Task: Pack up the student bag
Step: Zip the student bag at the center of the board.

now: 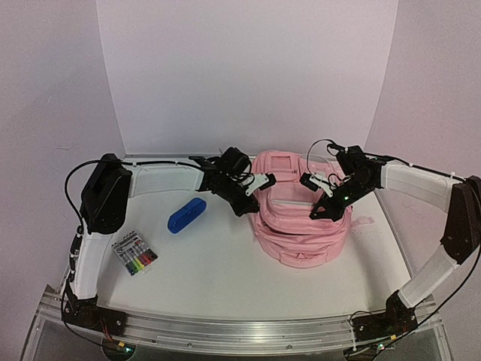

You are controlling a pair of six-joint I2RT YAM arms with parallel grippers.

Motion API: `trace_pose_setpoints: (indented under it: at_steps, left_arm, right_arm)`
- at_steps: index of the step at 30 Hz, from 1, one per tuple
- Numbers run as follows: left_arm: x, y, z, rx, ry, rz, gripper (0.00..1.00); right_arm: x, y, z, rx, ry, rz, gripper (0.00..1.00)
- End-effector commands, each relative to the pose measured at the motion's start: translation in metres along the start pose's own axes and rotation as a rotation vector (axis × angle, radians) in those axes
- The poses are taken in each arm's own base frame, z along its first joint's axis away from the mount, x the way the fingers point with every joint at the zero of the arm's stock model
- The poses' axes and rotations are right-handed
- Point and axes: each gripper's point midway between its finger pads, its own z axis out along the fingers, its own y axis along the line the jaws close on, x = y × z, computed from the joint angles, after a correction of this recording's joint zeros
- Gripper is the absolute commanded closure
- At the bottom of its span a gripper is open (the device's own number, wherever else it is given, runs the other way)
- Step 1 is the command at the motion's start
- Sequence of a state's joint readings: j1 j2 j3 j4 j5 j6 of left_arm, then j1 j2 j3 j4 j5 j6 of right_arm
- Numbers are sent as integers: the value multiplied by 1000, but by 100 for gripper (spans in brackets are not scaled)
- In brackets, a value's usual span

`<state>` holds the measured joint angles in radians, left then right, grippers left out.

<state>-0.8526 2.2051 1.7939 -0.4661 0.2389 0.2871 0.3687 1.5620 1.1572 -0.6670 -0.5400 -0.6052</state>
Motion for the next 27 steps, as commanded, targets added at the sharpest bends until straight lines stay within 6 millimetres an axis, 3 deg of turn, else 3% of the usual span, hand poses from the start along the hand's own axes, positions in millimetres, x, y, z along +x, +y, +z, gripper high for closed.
trace_pose_setpoints:
  at_steps: [1, 6, 16, 21, 25, 27]
  left_arm:
    - [-21, -20, -18, 59, -42, -7, 99]
    - [-14, -37, -24, 97, -15, -47, 100]
    - [1, -96, -25, 181, 25, -60, 100]
    - [-7, -123, -27, 209, 0, -97, 100]
    - [-14, -161, -22, 252, -3, -77, 100]
    - [-15, -159, -23, 245, -23, -138, 100]
  right_arm:
    - [5, 8, -4, -32, 23, 48, 100]
    - [1, -3, 1, 1, 23, 102, 100]
    - [-4, -30, 7, 119, 2, 178, 100]
    - [-6, -34, 10, 126, -7, 230, 100]
    - [-8, -30, 13, 101, -23, 281, 100]
    - [-10, -27, 14, 80, -33, 297, 100]
